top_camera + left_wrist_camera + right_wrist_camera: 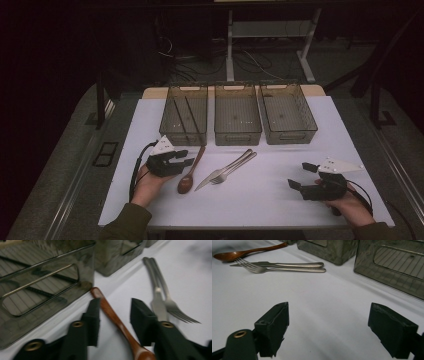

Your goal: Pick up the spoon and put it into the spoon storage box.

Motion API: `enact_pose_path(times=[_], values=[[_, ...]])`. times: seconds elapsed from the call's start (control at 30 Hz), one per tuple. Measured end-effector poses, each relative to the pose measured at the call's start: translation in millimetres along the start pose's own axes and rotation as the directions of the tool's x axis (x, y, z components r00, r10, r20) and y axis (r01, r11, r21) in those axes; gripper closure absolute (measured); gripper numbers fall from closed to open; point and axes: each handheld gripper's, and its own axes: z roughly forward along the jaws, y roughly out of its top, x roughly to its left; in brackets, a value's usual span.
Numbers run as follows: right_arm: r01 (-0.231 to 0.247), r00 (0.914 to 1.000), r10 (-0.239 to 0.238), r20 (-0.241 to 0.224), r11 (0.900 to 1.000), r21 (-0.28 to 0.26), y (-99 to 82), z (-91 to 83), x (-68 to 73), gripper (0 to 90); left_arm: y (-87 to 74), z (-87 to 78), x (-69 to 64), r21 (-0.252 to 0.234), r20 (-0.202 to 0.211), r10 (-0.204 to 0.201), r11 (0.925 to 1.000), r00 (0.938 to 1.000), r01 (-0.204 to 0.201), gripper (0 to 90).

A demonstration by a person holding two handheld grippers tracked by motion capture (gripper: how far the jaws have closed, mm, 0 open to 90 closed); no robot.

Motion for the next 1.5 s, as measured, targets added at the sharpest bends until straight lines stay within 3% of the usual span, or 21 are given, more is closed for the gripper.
enact_pose_path(times=[0.17, 0.23, 0.63, 1.07, 1.5], values=[[0.006, 1.0000, -0.006, -0.003, 1.0000, 0.000, 0.1, 0.2, 0.7, 16.4, 3.3, 19.6, 8.4, 0.084, -0.027, -0.015, 0.9963, 0.9995, 0.018, 84.7], [0.006, 1.0000, -0.006, -0.001, 1.0000, -0.003, 0.1, -0.1, 0.5, 16.4, 4.8, 25.3, 10.6, 0.091, -0.029, -0.020, 0.9956, 0.9994, 0.022, 88.6], [0.000, 1.0000, 0.000, 0.004, 1.0000, -0.003, -0.8, -1.3, -0.1, 16.4, 12.9, 49.3, 13.4, 0.157, -0.056, -0.007, 0.9875, 0.9984, 0.016, 88.8], [0.004, 1.0000, -0.004, 0.003, 1.0000, -0.008, -1.0, -2.1, -0.9, 16.4, 19.5, 60.3, -0.9, 0.165, 0.020, 0.025, 0.9859, 0.9995, -0.027, 88.8], [0.010, 1.0000, -0.010, 0.002, 1.0000, 0.000, -0.9, -1.7, 0.2, 16.4, 23.6, 69.0, -17.6, 0.194, 0.110, 0.060, 0.9777, 0.9921, -0.081, 88.9]])
